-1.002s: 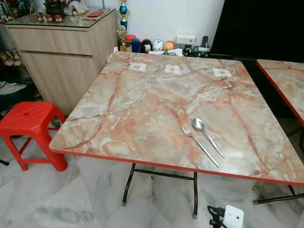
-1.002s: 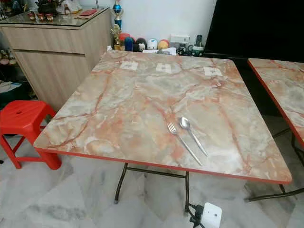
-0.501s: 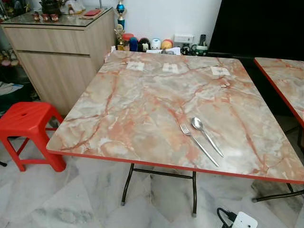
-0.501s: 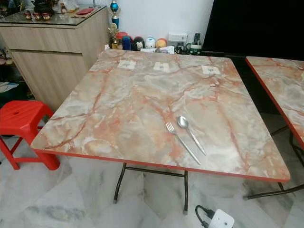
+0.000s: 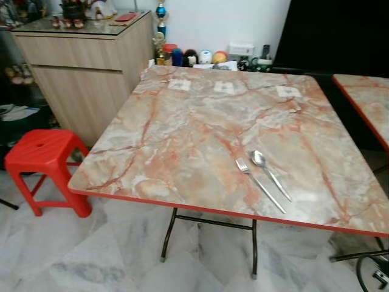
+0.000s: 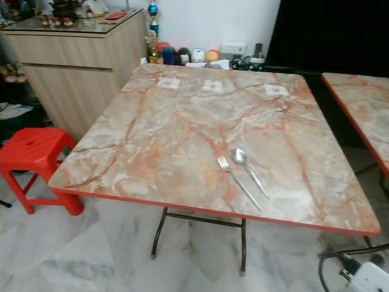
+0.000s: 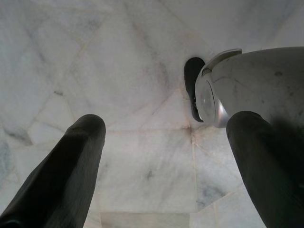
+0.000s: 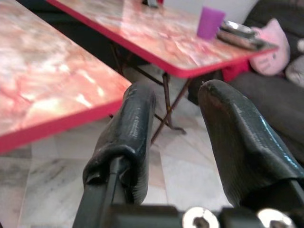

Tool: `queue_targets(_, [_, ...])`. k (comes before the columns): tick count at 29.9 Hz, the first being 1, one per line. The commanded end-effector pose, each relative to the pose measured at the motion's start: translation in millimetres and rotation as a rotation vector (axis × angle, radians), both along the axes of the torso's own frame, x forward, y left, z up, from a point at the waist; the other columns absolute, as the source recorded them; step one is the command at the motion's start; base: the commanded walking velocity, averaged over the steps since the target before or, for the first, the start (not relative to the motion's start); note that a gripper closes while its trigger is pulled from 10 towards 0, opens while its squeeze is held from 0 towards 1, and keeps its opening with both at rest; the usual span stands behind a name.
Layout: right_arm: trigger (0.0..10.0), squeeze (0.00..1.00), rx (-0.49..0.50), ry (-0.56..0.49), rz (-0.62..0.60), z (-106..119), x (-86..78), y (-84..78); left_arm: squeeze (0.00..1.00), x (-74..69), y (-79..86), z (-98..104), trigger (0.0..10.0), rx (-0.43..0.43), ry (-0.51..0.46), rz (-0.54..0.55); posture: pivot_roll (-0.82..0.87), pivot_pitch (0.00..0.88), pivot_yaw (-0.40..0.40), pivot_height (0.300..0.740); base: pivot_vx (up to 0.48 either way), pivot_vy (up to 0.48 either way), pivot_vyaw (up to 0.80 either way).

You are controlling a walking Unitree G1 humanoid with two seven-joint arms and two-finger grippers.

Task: Setting the table

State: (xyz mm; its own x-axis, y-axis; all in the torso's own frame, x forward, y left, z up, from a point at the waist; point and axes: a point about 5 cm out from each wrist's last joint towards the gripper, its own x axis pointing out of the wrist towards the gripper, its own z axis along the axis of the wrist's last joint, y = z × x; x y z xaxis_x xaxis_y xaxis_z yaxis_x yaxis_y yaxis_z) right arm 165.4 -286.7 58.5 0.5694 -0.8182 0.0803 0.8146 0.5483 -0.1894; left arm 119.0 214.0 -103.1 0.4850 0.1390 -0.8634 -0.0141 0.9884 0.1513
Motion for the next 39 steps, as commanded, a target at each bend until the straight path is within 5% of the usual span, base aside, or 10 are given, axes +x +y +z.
queue_targets(1, [10.0, 0.00, -0.031, -0.030, 0.122, 22, 16.4, 5.7, 0.00, -0.1, -18.9, -3, 10.0, -0.048, 0.013, -0.055, -0.04, 0.056, -0.045, 0.740, 0.000, 0.000, 0.00])
queue_targets(6, [10.0, 0.00, -0.045, -0.069, 0.199, 52, 42.4, 8.2, 0.00, -3.4, -15.2, -3, 10.0, -0.043, 0.016, -0.049, -0.04, 0.054, -0.045, 0.740, 0.000, 0.000, 0.00])
queue_targets(8, [10.0, 0.00, -0.017, -0.123, 0.258, 66, 73.8, 7.0, 0.00, -6.4, -10.7, -4, 10.0, -0.040, 0.020, -0.042, -0.04, 0.052, -0.041, 0.740, 0.000, 0.000, 0.00])
queue_targets(10, [10.0, 0.00, -0.011, -0.130, 0.315, 70, 86.9, 9.8, 0.00, -8.0, -8.9, -4, 10.0, -0.039, 0.021, -0.039, -0.04, 0.052, -0.041, 0.740, 0.000, 0.000, 0.00])
queue_targets(20, [10.0, 0.00, 0.135, 0.004, 0.736, 72, 157.8, 49.4, 0.00, -1.4, -14.6, -3, 10.0, -0.041, 0.012, -0.038, -0.02, 0.049, -0.030, 0.740, 0.000, 0.000, 0.00])
queue_targets(28, [10.0, 0.00, 0.240, 0.053, 0.906, 71, 186.3, 78.7, 0.00, -1.8, -14.5, -3, 10.0, -0.036, 0.015, -0.033, 0.00, 0.054, -0.022, 0.740, 0.000, 0.000, 0.00])
queue_targets(29, [10.0, 0.65, 0.258, 0.087, 0.946, 69, 188.2, 83.8, 0.00, -2.2, -14.5, -3, 10.0, -0.035, 0.016, -0.032, 0.00, 0.059, -0.019, 0.740, 0.000, 0.000, 0.00])
queue_targets(31, [10.0, 0.65, 0.266, 0.102, 0.961, 67, 188.8, 85.4, 0.00, -2.3, -14.7, -3, 10.0, -0.035, 0.017, -0.032, 0.00, 0.059, -0.019, 0.740, 0.000, 0.000, 0.00])
queue_targets(32, [10.0, 1.00, 0.283, 0.128, 0.980, 62, 189.5, 87.8, 0.00, -2.5, -15.1, -3, 10.0, -0.034, 0.019, -0.035, 0.00, 0.060, -0.018, 0.740, 0.000, 0.000, 0.00])
queue_targets(39, [10.0, 1.00, 0.354, 0.176, 0.989, 50, 193.8, 92.3, 0.00, -2.2, -16.3, -4, 10.0, -0.031, 0.024, -0.059, 0.00, 0.067, -0.011, 0.740, 0.000, 0.000, 0.00])
